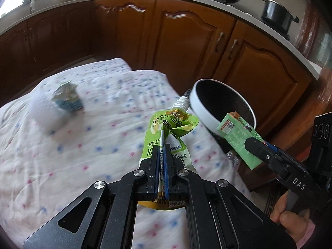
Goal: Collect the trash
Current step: 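Carry the juice pouch and green carton over the bin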
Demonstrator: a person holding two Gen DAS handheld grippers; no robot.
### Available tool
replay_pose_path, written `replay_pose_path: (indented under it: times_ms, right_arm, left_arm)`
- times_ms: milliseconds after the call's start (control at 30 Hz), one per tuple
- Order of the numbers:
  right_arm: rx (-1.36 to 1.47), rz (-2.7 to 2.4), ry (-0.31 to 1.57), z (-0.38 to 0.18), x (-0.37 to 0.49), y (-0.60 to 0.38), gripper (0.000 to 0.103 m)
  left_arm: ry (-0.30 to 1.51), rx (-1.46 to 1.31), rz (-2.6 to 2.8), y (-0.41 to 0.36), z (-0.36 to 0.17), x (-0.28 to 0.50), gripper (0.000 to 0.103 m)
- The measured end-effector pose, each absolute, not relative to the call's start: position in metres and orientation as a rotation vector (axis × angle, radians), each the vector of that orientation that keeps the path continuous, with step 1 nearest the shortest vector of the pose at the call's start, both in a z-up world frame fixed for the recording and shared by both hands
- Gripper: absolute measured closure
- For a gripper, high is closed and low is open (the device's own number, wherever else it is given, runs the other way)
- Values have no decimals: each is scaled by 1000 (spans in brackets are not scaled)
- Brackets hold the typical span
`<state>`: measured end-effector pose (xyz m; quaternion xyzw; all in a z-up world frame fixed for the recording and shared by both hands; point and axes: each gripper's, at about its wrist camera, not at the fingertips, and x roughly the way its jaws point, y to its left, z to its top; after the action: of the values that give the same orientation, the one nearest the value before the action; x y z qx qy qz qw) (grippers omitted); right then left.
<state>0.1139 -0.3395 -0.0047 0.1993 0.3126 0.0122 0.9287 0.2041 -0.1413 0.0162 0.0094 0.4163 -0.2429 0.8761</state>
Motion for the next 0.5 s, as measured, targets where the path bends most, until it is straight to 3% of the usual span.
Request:
replay_pose_path:
  times_ms: [500]
  right_arm:
    - [423,-76,622,-1,138,-402,51]
  left_arm:
    - [871,82,-599,-234,29,240,100]
